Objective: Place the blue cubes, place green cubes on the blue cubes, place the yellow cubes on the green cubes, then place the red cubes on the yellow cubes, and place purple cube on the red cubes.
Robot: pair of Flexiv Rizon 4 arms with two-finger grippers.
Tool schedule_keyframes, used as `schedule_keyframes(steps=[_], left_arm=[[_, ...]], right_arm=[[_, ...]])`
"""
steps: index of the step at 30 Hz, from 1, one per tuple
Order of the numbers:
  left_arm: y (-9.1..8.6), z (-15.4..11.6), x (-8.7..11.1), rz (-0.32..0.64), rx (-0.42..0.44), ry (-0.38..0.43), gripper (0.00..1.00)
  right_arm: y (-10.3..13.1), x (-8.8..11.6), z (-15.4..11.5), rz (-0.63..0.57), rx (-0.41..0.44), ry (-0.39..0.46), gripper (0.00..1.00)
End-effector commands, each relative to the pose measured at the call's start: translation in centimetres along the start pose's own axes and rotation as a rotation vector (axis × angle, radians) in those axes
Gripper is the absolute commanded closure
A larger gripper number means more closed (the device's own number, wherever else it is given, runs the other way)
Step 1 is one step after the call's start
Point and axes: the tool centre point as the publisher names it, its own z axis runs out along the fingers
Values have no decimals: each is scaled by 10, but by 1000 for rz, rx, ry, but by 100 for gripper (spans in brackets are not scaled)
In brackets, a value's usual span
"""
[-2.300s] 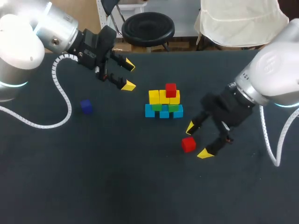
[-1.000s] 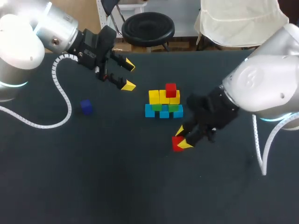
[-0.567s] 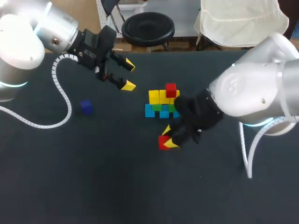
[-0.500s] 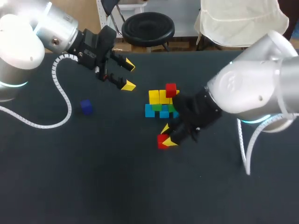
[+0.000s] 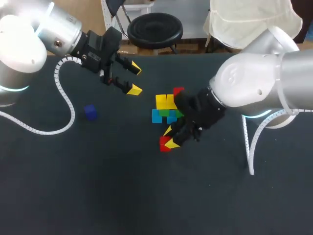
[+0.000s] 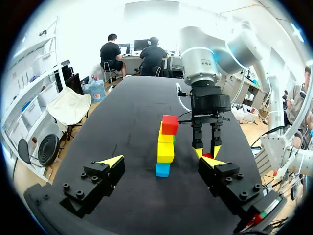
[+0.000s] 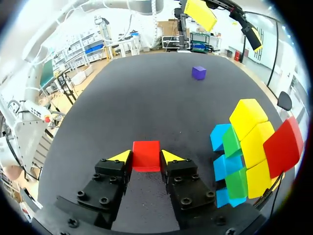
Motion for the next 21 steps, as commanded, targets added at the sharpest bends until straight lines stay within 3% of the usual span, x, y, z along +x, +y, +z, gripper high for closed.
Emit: schedule_keyframes(steps=[1,10,14,17,19,21], left_arm=[[1,0,1,2,2,-1,0],[1,0,1,2,2,-1,0],[1,0,1,2,2,-1,0],[1,0,1,2,2,-1,0],[1,0,1,2,2,-1,0],[1,0,1,2,2,-1,0]], right_arm=[[10,-1,1,23,31,0,100],[12,-7,10,41,28,10,96],[10,-6,14,46,8,12,70],[9,-4,15,55,-11,-4,56],[10,-3,14,63,-8,-6,0],[11,-4,11,71,3,-8,0]])
